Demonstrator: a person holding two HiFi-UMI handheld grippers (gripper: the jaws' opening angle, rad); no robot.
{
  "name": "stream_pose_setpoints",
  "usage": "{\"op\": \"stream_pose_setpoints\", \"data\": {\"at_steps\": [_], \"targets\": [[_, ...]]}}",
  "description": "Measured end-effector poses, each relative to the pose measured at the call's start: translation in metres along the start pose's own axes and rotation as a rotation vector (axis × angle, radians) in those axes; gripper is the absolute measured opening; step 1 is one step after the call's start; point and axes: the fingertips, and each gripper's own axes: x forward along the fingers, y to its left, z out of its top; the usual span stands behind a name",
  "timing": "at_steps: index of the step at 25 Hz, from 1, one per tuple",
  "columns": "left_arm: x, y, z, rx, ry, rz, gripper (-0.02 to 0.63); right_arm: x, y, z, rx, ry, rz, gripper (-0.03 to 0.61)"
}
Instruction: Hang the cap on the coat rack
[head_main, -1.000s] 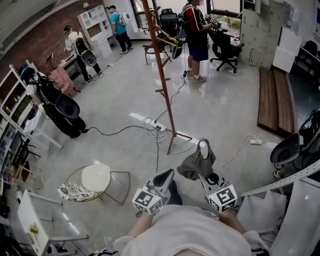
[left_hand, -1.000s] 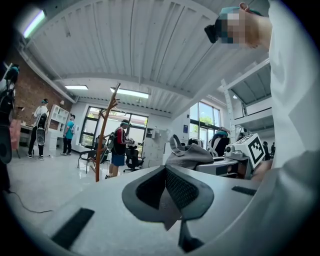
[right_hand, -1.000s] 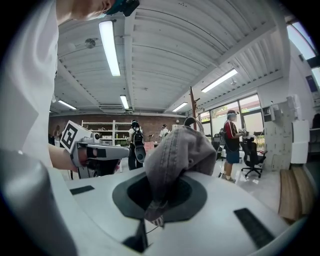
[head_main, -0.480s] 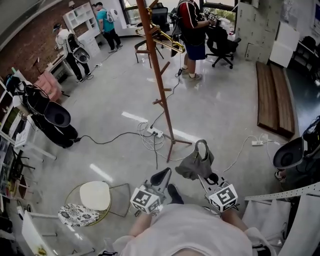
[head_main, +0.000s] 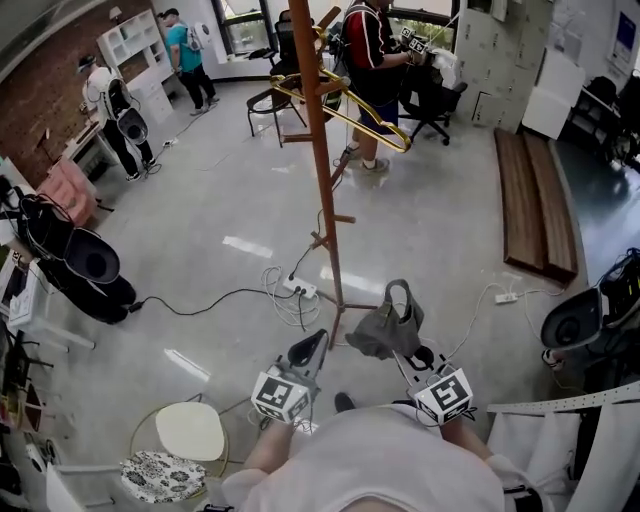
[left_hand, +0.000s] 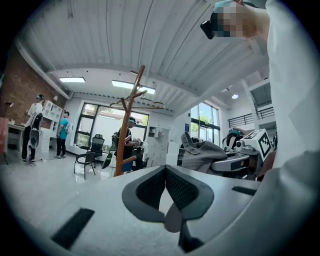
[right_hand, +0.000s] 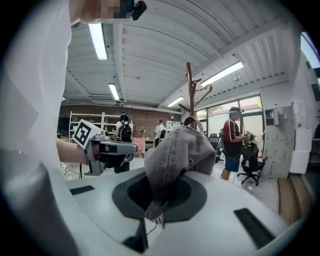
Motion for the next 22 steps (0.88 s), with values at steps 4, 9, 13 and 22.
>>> {"op": "stream_pose_setpoints", "data": {"at_steps": [4, 9, 13, 22], "targets": [[0.005, 0.022, 0.015, -0.001, -0.032, 0.007, 0.009, 0.023, -0.011, 0.010, -0.010, 0.004, -0.012, 0.021], [0.010, 0.034, 0.010, -0.014, -0.016, 0.042, 0.009, 0.040, -0.024, 0.011, -0.012, -0.009, 0.009, 0.021], [0.016, 0.035, 0.010, -0.036, -0.017, 0.080, 0.009, 0.045, -0.031, 0.012, -0.012, -0.015, 0.032, 0.021], [0.041, 0.036, 0.019, -0.042, -0.036, 0.143, 0.009, 0.068, -0.062, 0.020, -0.062, -0.017, 0.113, 0.021]]}}
